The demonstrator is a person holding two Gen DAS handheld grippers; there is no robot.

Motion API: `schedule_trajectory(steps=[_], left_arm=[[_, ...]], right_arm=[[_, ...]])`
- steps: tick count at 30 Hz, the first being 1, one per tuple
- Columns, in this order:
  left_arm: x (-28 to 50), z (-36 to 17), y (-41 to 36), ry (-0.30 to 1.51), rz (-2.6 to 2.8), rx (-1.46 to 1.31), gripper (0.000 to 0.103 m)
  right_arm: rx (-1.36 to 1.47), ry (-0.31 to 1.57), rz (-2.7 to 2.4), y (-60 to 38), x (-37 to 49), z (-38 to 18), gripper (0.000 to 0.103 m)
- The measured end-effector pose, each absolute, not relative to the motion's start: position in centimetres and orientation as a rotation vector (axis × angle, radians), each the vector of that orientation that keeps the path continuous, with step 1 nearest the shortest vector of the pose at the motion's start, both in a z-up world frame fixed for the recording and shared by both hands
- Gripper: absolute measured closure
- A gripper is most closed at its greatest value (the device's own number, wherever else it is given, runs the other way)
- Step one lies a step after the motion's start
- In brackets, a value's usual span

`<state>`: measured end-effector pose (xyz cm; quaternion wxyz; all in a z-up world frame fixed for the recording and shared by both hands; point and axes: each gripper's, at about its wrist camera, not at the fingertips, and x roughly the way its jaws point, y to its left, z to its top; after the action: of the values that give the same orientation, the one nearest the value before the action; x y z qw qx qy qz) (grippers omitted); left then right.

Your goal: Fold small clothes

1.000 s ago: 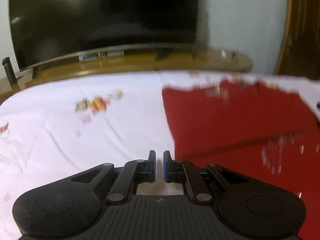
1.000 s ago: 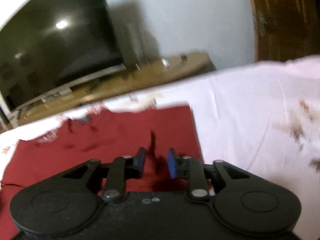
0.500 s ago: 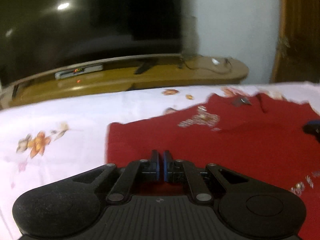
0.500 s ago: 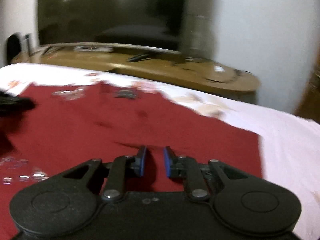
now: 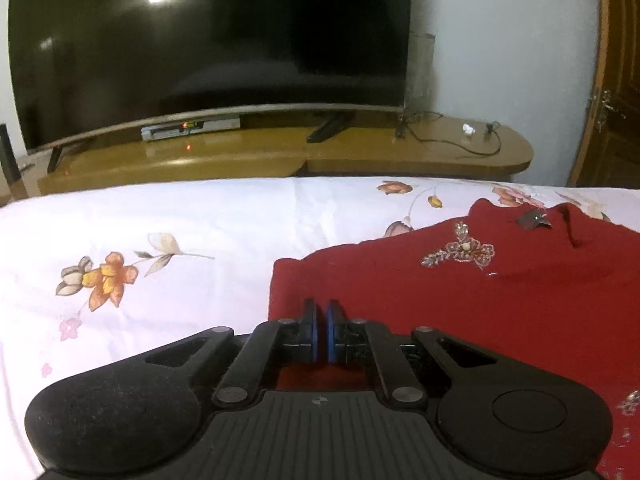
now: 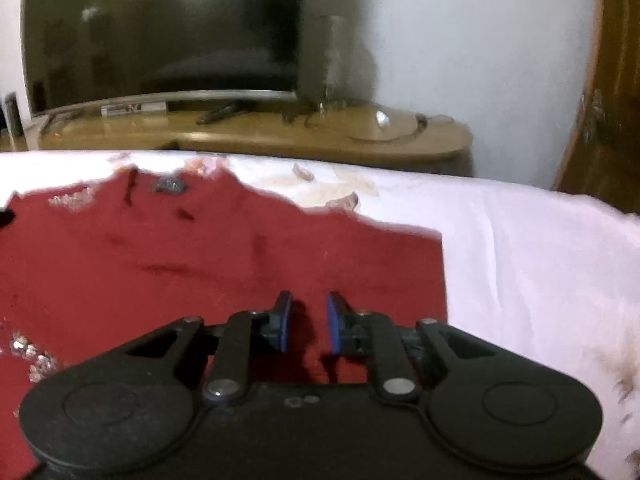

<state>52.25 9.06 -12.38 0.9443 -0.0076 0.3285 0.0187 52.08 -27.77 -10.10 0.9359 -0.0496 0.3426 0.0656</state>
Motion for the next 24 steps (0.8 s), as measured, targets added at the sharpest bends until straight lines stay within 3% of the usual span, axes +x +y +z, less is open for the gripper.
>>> schedule_trajectory(steps=[6, 9, 12, 14, 15, 16, 21, 24], left_arm=[[47.4, -10.8, 6.9, 0.618, -0.048, 0.008, 0.097], [48.2, -12.8, 5.7, 0.665, -0.004, 0.066, 0.096], [47.2, -11.0, 5.7, 0.664, 0.032, 0.025, 0.093], [44.6, -10.1, 5.8, 0.631, 0.039, 0.021, 0.06], [43.0, -9.7, 5.9, 0.617, 0.052, 0.02, 0.031], [41.0, -9.5, 6.3, 0.602, 0.057, 0.012, 0.027], [32.6, -10.5, 8.5, 0.683, 0.092, -0.107, 0.027], [28.6, -11.8, 8.6, 0.742, 0.108, -0.146, 0.041]], right_arm=[[-0.088, 0.604, 0.23, -27.5, 48.1, -6.7, 0.076], [-0.227, 0.737, 0.208, -25.9, 49.0, -9.6, 0.077], [-0.133, 0.746, 0.193, -26.7, 49.6, -9.0, 0.075], [-0.081, 0.707, 0.199, -27.6, 48.4, -7.3, 0.071], [-0.074, 0.683, 0.218, -28.1, 47.4, -6.7, 0.065], [-0.068, 0.681, 0.234, -28.6, 46.5, -6.4, 0.061], [0.044, 0.748, 0.266, -33.9, 40.9, -6.2, 0.061], [0.106, 0.81, 0.236, -37.0, 37.4, -7.1, 0.061]])
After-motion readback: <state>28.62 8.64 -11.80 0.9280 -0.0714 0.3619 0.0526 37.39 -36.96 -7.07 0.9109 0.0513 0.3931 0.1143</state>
